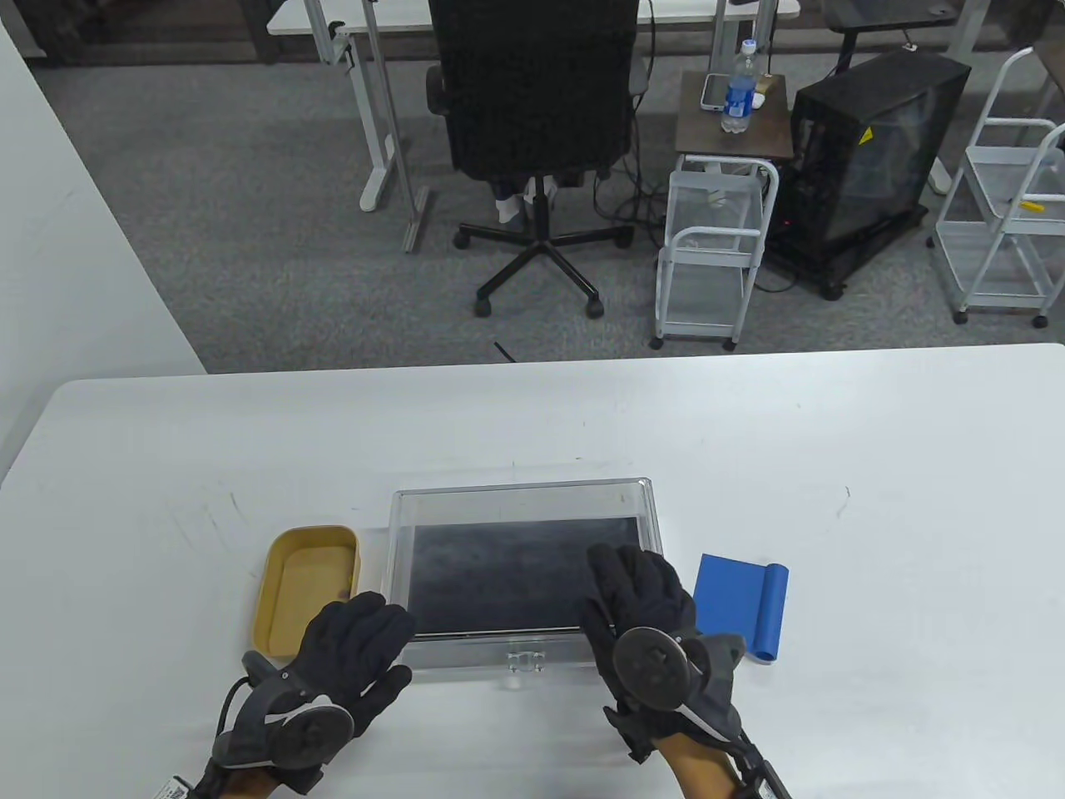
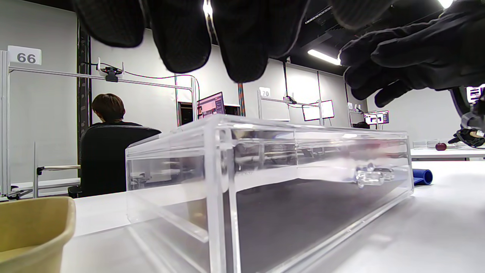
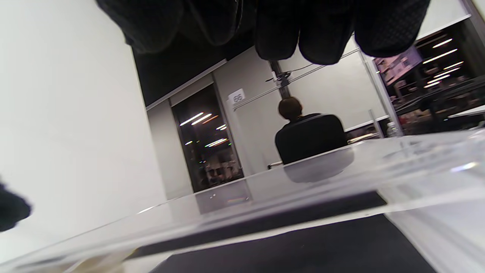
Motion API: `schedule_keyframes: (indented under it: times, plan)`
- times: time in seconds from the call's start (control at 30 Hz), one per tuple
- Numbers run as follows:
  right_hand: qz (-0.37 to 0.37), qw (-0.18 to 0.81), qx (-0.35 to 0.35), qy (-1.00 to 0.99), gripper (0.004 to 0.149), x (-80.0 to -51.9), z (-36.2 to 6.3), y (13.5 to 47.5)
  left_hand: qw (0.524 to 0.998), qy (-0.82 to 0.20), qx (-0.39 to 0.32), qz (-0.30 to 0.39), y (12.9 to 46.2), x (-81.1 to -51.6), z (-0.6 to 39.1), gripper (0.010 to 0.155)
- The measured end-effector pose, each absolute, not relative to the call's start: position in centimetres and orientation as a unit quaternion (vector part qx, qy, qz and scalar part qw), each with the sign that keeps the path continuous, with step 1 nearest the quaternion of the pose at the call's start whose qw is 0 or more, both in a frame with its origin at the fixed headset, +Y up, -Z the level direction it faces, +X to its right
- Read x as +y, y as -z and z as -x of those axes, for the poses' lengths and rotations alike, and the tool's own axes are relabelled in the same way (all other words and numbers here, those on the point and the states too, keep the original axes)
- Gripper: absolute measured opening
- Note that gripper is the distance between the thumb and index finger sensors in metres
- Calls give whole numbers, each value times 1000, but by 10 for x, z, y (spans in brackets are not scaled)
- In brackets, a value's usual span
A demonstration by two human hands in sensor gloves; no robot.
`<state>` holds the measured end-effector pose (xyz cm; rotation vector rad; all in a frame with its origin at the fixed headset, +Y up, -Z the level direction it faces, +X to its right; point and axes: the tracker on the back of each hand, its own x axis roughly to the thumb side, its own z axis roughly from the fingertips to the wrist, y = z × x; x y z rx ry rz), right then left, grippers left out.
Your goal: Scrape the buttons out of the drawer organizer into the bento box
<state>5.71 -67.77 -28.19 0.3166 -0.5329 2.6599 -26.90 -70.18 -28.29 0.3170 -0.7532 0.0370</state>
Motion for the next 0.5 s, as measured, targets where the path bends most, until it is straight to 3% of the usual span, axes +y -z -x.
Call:
schedule_keyframes:
  times: [0.5]
  plan:
    - [-200,178,-136,-954,62,-697,-18,273,917,-13,-367,-158,283,-701,269,59]
